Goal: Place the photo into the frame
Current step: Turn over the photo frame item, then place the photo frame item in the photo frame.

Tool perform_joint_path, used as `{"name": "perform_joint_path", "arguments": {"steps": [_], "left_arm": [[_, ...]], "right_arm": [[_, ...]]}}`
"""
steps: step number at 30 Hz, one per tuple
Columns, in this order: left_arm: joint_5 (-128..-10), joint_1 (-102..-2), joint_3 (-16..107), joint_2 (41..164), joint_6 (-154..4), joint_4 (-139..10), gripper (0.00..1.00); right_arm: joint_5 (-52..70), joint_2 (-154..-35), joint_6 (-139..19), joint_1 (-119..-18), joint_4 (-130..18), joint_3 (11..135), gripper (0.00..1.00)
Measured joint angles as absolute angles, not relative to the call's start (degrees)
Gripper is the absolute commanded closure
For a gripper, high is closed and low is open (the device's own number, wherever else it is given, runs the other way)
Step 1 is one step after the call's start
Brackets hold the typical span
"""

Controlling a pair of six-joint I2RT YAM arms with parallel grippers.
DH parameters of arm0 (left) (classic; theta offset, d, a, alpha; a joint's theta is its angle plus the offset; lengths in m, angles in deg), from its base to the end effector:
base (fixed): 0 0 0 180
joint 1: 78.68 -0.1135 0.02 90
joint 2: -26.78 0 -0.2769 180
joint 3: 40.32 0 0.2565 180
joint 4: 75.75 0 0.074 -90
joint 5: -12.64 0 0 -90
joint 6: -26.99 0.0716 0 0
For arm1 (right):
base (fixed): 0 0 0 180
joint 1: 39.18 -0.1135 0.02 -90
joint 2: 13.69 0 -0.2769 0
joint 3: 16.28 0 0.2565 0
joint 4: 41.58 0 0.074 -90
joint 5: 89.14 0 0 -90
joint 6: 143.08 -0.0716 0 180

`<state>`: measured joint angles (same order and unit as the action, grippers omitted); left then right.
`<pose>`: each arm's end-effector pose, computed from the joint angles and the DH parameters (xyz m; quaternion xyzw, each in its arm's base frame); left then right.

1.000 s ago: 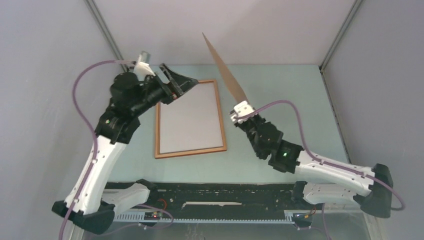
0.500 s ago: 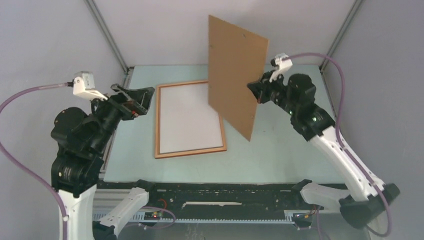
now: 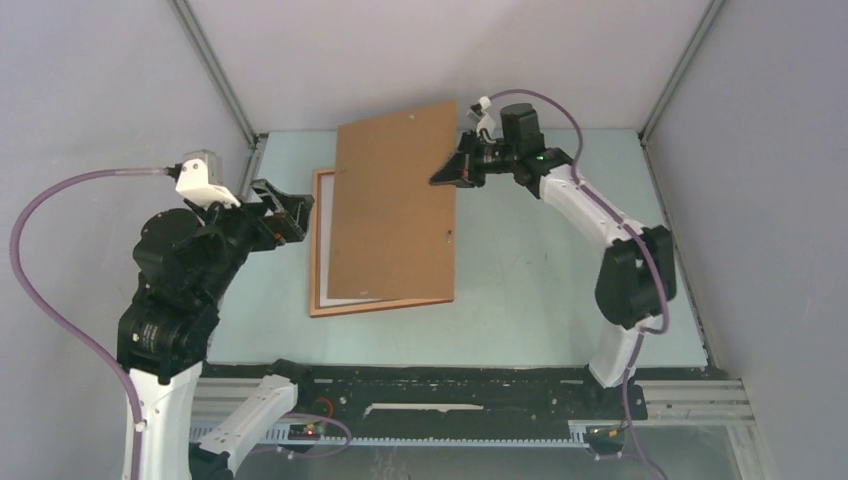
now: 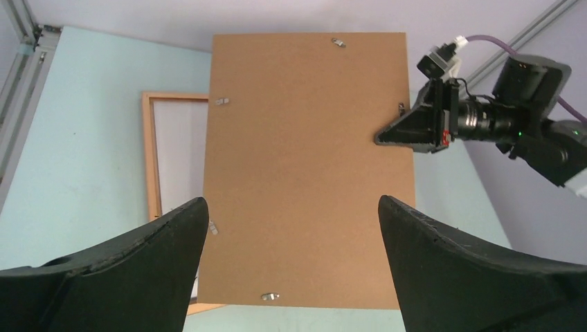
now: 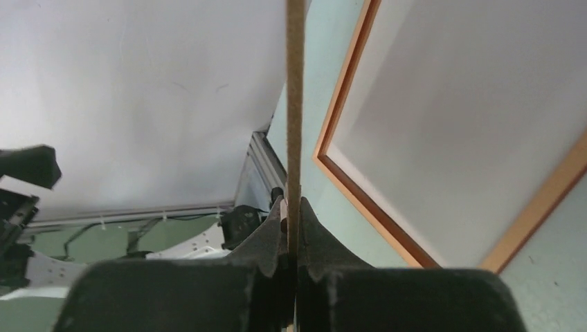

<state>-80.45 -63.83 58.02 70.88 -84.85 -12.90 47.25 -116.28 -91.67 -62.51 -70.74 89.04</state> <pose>0.1121 -0.0257 0.4926 -0.0638 0.7554 -0.1857 0.6251 0.3900 0.2246 0.3410 -0.1019 0.8020 0.5362 0.2429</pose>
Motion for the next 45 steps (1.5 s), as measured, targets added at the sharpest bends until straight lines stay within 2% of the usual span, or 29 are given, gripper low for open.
{"name": "perform_joint_path", "arguments": {"steps": [13, 28, 45], "left_arm": [[-81.7, -63.9, 51.7, 72.1, -81.5, -12.6, 0.00], [-84.5, -63.9, 45.7, 75.8, -78.0, -21.0, 0.00], [-85.9, -63.9, 35.9, 76.5, -77.9, -29.6, 0.00]], "right_arm": [[51.8, -140.9, -99.1, -62.5, -69.2, 111.9, 1.00], [57.5, -158.6, -102.9, -61.9, -67.9, 126.1, 1.00], [61.8, -159.7, -100.7, -60.8, -69.5, 126.6, 1.00]]}}
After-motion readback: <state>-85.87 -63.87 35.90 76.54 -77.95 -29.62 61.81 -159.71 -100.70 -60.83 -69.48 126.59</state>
